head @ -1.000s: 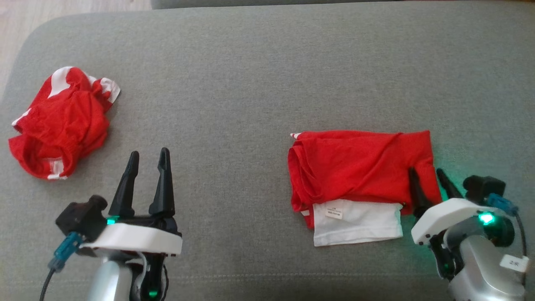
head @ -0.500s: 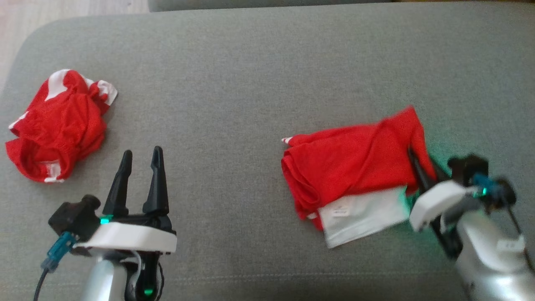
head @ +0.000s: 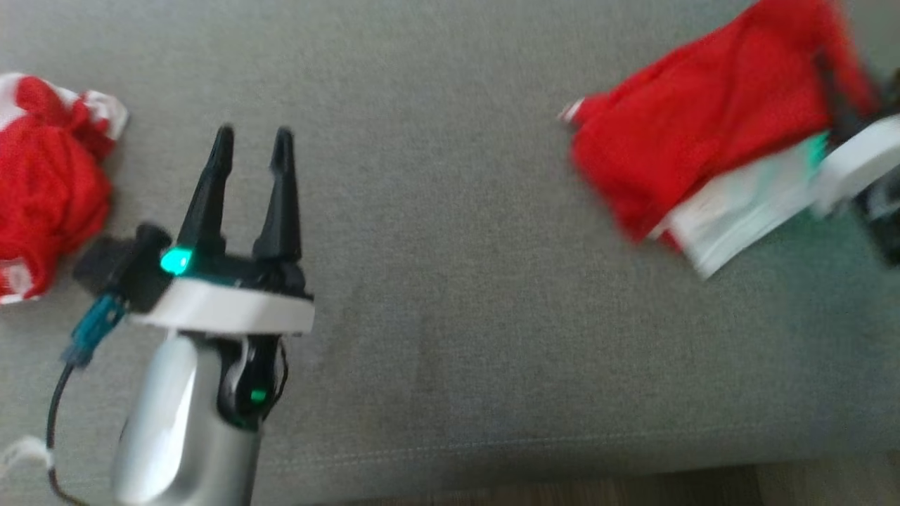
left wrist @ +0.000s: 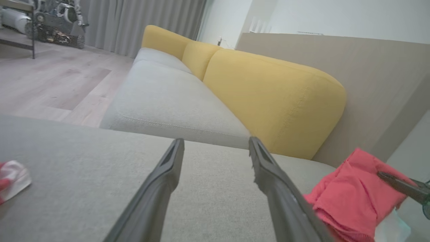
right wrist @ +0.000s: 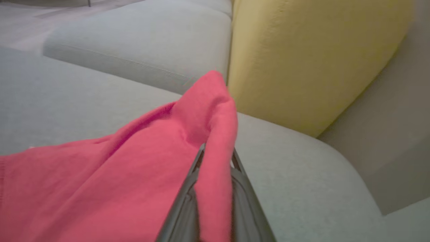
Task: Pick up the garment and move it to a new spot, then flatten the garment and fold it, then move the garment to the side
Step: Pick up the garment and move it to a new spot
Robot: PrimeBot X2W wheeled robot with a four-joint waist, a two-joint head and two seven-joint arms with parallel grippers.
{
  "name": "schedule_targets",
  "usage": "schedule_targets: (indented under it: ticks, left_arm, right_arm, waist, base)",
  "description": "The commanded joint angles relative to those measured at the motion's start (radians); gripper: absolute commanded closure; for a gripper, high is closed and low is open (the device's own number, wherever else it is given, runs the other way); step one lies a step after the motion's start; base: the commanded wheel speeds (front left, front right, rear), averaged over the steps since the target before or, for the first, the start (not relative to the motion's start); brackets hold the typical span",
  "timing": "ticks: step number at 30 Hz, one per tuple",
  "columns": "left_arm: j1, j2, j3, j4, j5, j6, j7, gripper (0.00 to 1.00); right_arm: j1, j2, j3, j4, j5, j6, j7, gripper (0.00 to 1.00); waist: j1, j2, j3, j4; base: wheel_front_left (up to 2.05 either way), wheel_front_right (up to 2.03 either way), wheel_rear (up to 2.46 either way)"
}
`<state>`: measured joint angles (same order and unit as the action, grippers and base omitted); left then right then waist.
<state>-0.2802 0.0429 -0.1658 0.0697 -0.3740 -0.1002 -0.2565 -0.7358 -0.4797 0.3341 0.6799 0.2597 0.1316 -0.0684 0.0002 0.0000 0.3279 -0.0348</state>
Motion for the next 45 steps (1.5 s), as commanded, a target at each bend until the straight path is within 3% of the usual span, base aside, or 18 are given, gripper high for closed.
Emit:
schedule_targets:
  ticks: [1, 8, 17, 18, 19, 20, 30, 36, 45]
  left_arm:
    - [-0.051, 0.007, 0.016, -0.024, 0.016, -0.008, -0.005, 0.0]
    - [-0.143, 0.007, 0.005, -0.007, 0.035, -0.023, -0.005, 0.0]
    - [-0.165, 0.007, 0.001, -0.001, 0.033, -0.029, -0.005, 0.0]
    - [-0.163, 0.007, 0.001, 0.0, 0.032, -0.029, -0.005, 0.0]
    - [-0.16, 0.007, 0.004, 0.002, 0.028, -0.029, -0.005, 0.0]
    - [-0.158, 0.007, 0.009, 0.003, 0.022, -0.029, -0.005, 0.0]
    - [-0.113, 0.007, 0.049, 0.018, -0.01, -0.03, -0.005, 0.0]
    - [-0.083, 0.007, 0.07, 0.014, -0.033, -0.026, -0.005, 0.0]
    - [0.041, 0.007, 0.091, 0.004, -0.077, 0.009, -0.005, 0.0]
  right_arm:
    - [-0.04, -0.044, -0.019, -0.01, 0.019, -0.001, 0.006, 1.0]
    - [-0.138, -0.098, -0.144, 0.096, 0.056, -0.001, 0.022, 1.0]
    - [-0.207, -0.055, -0.25, 0.196, 0.027, -0.001, 0.012, 1.0]
    - [-0.209, -0.048, -0.269, 0.21, 0.03, -0.001, 0.014, 0.96]
    - [-0.21, -0.049, -0.28, 0.219, 0.014, -0.001, 0.01, 0.27]
    - [-0.21, -0.046, -0.291, 0.228, 0.002, -0.001, 0.008, 0.0]
    - [-0.208, 0.0, -0.328, 0.231, -0.05, -0.001, -0.031, 0.0]
    - [-0.187, 0.073, -0.276, 0.171, -0.048, -0.001, -0.061, 0.0]
    - [0.039, 0.233, -0.145, -0.052, 0.032, -0.001, -0.146, 0.0]
  waist:
    - [-0.0002, 0.0, 0.05, -0.022]
    - [-0.0002, 0.0, 0.109, -0.047]
    - [-0.0002, 0.0, 0.13, -0.066]
    - [-0.0002, 0.0, 0.129, -0.066]
    - [-0.0002, 0.0, 0.128, -0.065]
    - [-0.0002, 0.0, 0.126, -0.063]
    - [-0.0002, 0.0, 0.062, -0.05]
    - [-0.0002, 0.0, -0.004, -0.041]
    - [-0.0002, 0.0, -0.161, 0.002]
  base:
    - [0.0, 0.0, 0.0]
    - [0.0, 0.0, 0.0]
    - [0.0, 0.0, 0.0]
    - [0.0, 0.0, 0.0]
    - [0.0, 0.0, 0.0]
    - [0.0, 0.0, 0.0]
    - [0.0, 0.0, 0.0]
    - [0.0, 0.0, 0.0]
    - [0.0, 0.0, 0.0]
